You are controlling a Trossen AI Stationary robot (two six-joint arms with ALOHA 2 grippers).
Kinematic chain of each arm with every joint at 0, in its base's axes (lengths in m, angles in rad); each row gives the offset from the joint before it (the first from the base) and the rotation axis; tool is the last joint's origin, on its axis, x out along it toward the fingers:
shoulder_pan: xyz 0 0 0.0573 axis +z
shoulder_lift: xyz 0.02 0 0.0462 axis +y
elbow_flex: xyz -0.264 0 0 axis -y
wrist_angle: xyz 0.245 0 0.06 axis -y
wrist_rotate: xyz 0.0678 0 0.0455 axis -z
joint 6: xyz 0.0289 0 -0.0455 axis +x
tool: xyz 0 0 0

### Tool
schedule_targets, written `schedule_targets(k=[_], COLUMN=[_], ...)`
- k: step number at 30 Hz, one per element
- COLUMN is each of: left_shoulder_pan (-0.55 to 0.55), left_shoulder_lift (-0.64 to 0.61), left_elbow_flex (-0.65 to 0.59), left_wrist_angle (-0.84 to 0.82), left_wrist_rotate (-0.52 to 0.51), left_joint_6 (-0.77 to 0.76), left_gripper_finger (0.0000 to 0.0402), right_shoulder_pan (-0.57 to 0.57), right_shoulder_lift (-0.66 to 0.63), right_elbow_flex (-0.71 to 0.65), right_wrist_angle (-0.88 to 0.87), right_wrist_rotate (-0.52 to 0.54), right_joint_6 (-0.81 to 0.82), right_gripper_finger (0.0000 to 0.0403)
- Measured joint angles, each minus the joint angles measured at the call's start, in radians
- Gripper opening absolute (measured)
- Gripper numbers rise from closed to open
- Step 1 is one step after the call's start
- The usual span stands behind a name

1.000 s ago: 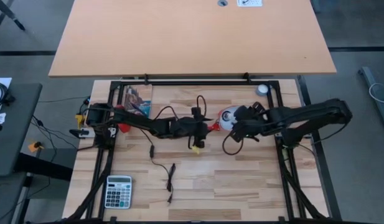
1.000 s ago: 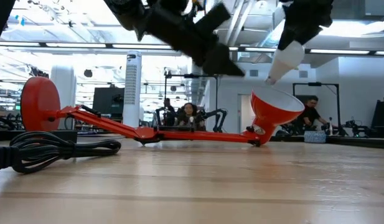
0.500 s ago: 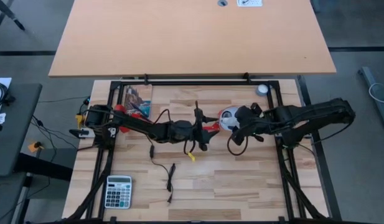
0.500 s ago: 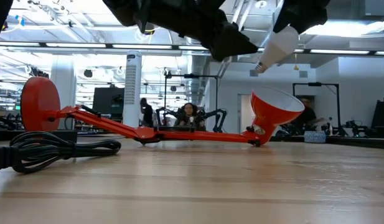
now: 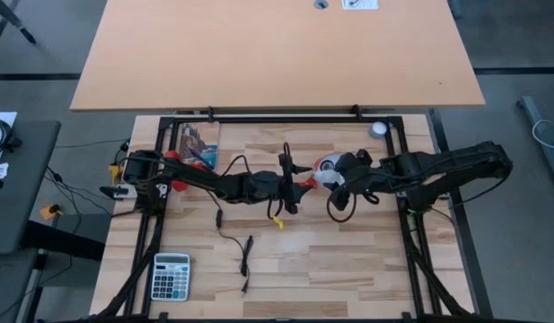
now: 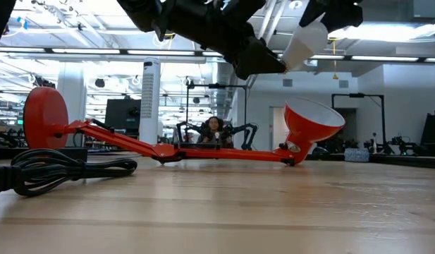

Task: Screw lightbulb
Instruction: Insert the lightbulb in the lamp

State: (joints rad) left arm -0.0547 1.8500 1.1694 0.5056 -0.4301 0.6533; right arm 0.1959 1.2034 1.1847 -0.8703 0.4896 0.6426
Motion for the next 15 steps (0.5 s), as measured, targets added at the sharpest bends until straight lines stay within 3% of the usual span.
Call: schedule_targets(k=[15], left_shoulder_pan=[0.004], left_shoulder_lift=[0.0], left_elbow_flex=[0.0], left_wrist_angle=[0.006], left_wrist_rotate=[0.023], left_joint_6=[-0.011], left_gripper_finger=[0.0256], right_shoulder_pan=[0.0], right_shoulder_lift=[0.041], right_elbow_flex=[-0.003], right_wrist_angle=[0.126], right_wrist_rotate=[-0.023], right_joint_6=[-0.05], right_gripper_finger=[0.0276])
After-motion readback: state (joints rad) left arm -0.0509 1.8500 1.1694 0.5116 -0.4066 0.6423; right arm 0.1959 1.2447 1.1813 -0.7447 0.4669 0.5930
